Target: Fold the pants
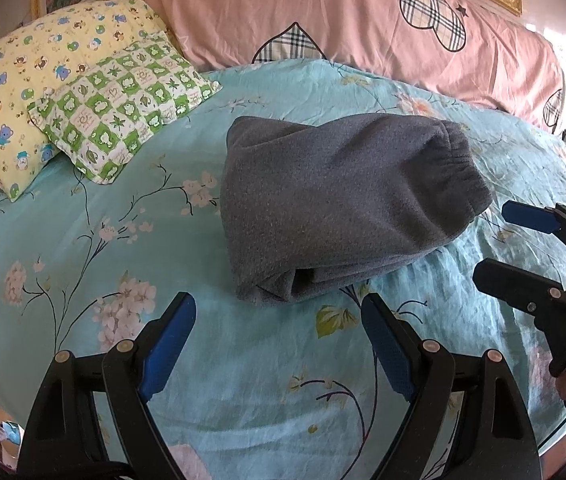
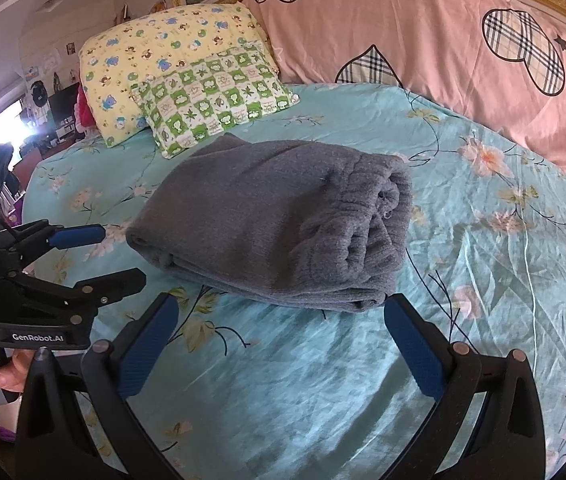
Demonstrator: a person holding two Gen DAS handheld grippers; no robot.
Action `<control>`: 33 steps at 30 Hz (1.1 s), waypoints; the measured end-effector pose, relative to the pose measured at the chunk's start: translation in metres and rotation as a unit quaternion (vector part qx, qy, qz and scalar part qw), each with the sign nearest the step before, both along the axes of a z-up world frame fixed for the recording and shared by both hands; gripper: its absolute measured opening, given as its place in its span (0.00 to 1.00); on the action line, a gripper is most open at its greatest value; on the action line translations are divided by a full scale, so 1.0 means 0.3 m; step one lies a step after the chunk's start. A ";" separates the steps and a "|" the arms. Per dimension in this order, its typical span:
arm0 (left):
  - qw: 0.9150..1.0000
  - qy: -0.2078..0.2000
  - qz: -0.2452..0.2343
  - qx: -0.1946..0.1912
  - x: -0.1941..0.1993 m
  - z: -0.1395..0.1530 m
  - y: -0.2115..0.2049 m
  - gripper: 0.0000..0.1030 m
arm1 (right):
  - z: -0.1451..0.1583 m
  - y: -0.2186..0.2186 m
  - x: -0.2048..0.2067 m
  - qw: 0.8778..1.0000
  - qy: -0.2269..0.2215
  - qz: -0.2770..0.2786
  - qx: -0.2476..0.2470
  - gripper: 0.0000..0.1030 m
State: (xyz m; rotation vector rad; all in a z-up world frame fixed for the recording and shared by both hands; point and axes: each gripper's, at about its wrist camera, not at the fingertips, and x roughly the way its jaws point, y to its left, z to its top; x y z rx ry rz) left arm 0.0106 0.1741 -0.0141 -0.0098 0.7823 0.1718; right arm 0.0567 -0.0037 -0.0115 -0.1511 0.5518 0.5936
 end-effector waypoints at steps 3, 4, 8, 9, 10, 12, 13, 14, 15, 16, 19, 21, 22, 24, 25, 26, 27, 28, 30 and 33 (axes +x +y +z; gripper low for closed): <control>1.000 0.000 -0.001 0.001 0.001 0.000 0.001 0.83 | 0.000 0.001 -0.001 1.000 0.000 0.001 0.000 0.99; 1.000 0.000 0.000 0.002 0.002 0.001 0.001 0.83 | 0.000 0.001 -0.001 1.000 0.001 0.001 0.000 0.99; 1.000 0.000 -0.001 0.001 0.002 0.000 0.003 0.83 | 0.001 0.002 -0.003 1.000 0.001 -0.002 0.002 0.99; 1.000 -0.001 -0.001 0.001 0.002 0.000 0.004 0.83 | 0.001 0.001 -0.002 1.000 0.002 -0.002 0.003 0.99; 1.000 -0.002 -0.001 0.001 0.001 0.002 0.006 0.83 | 0.001 -0.001 -0.001 1.000 0.003 -0.002 0.004 0.99; 1.000 -0.004 -0.002 0.004 -0.001 0.004 0.006 0.83 | 0.002 -0.004 -0.002 1.000 0.003 -0.002 0.005 0.99; 1.000 -0.005 -0.002 0.005 0.000 0.006 0.006 0.83 | 0.003 -0.006 -0.001 1.000 0.003 -0.002 0.006 0.99; 1.000 -0.005 -0.002 0.006 0.001 0.009 0.006 0.83 | 0.004 -0.008 -0.001 1.000 0.003 -0.002 0.007 0.99; 1.000 -0.008 -0.002 0.006 0.000 0.012 0.007 0.83 | 0.007 -0.008 0.000 1.000 0.003 -0.002 0.009 1.00; 1.000 -0.009 -0.001 0.008 0.000 0.016 0.007 0.83 | 0.008 -0.011 0.001 1.000 0.003 -0.002 0.010 1.00; 1.000 -0.011 -0.001 0.010 0.003 0.021 0.008 0.83 | 0.016 -0.012 0.004 1.000 0.000 -0.001 0.012 1.00; 1.000 -0.010 -0.001 0.008 0.005 0.024 0.008 0.83 | 0.022 -0.011 0.006 1.000 -0.002 -0.001 0.012 0.99; 1.000 -0.009 -0.001 0.007 0.004 0.023 0.008 0.83 | 0.024 -0.011 0.007 1.000 -0.003 -0.001 0.012 0.99; 1.000 -0.008 -0.002 0.006 0.005 0.025 0.009 0.83 | 0.028 -0.010 0.008 1.000 -0.005 0.000 0.012 0.99; 1.000 -0.009 -0.001 0.007 0.005 0.027 0.008 0.83 | 0.029 -0.008 0.007 1.000 -0.006 0.000 0.011 0.99; 1.000 -0.011 0.000 0.009 0.004 0.031 0.008 0.83 | 0.031 -0.008 0.008 1.000 -0.006 0.000 0.011 0.99; 1.000 -0.012 0.001 0.011 0.004 0.034 0.009 0.83 | 0.034 -0.006 0.008 1.000 -0.007 0.001 0.010 0.99; 1.000 -0.013 0.002 0.011 0.004 0.036 0.008 0.83 | 0.037 -0.005 0.009 1.000 -0.007 0.001 0.010 0.99; 1.000 -0.013 0.001 0.007 0.005 0.041 0.010 0.83 | 0.044 -0.003 0.009 1.000 -0.011 0.002 0.008 1.00; 1.000 -0.013 0.003 0.006 0.006 0.044 0.013 0.83 | 0.054 -0.004 0.008 1.000 -0.015 0.003 0.009 1.00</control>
